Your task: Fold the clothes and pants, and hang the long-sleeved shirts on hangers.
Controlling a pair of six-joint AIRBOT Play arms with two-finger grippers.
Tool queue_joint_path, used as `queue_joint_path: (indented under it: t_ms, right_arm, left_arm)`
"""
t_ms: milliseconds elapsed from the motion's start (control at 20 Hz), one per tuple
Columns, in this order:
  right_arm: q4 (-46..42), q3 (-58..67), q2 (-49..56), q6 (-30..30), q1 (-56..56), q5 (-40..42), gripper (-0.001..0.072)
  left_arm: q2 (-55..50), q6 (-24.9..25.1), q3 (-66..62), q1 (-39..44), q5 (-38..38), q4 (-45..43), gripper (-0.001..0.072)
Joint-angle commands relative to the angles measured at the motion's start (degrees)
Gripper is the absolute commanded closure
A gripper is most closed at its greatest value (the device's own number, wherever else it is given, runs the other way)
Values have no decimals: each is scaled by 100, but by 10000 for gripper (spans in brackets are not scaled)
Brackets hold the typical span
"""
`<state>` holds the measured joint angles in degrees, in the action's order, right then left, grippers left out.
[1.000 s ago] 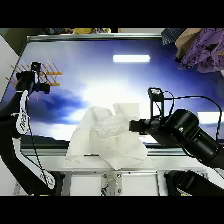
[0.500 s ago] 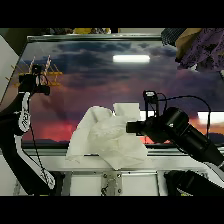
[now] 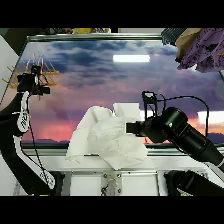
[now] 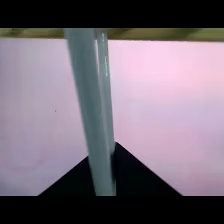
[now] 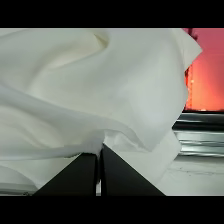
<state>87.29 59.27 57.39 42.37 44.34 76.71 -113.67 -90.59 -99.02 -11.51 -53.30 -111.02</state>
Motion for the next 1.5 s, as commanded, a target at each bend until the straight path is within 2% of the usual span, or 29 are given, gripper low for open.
queue_joint_path:
  t_ms: [0, 250, 500, 600, 700, 800, 900, 1050, 1100, 1200, 1350, 1400, 1450]
  right_arm:
    - [44, 0, 0, -11, 4, -4, 689]
    - [44, 0, -22, -15, 4, -7, 689]
    - [39, 15, -111, -15, 4, -28, 689]
    - [37, 83, -181, -15, 4, -24, 689]
    - [-7, 216, -260, -15, 2, -22, 689]
    - [-52, 374, -332, 11, 2, -17, 690]
    - [-55, 516, -398, 116, 2, 11, 690]
    - [-70, 726, -450, 116, 2, 328, 690]
    - [-70, 780, -457, 116, 2, 444, 690]
    - [-70, 850, -466, 118, 2, 597, 690]
    - [-96, 916, -466, 136, 2, 686, 690]
    - [-133, 938, -463, 136, 2, 719, 689]
    - [-160, 962, -463, 136, 2, 750, 690]
  left_arm:
    - [328, -7, -11, 26, -50, -46, 681]
    - [1180, 0, -11, 160, -297, -39, 681]
    - [2002, 59, -9, 560, -890, 20, 681]
    - [2302, 282, -11, 813, -1217, 55, 680]
    - [2616, 1003, -11, 1034, -1534, 793, 680]
    - [2907, 2179, -9, 1132, -1915, 2208, 680]
    - [3130, 3421, -9, 1145, -2535, 3663, 680]
    - [3305, 4826, -9, 1141, -3834, 5141, 680]
    - [3311, 5034, -9, 1141, -4293, 5405, 680]
    - [3309, 5029, -9, 1198, -4955, 5228, 681]
    - [3307, 5077, -9, 1200, -5119, 4927, 681]
    - [3307, 5440, -9, 1189, -5160, 4946, 681]
    - [3314, 6011, -4, 1182, -5176, 4977, 682]
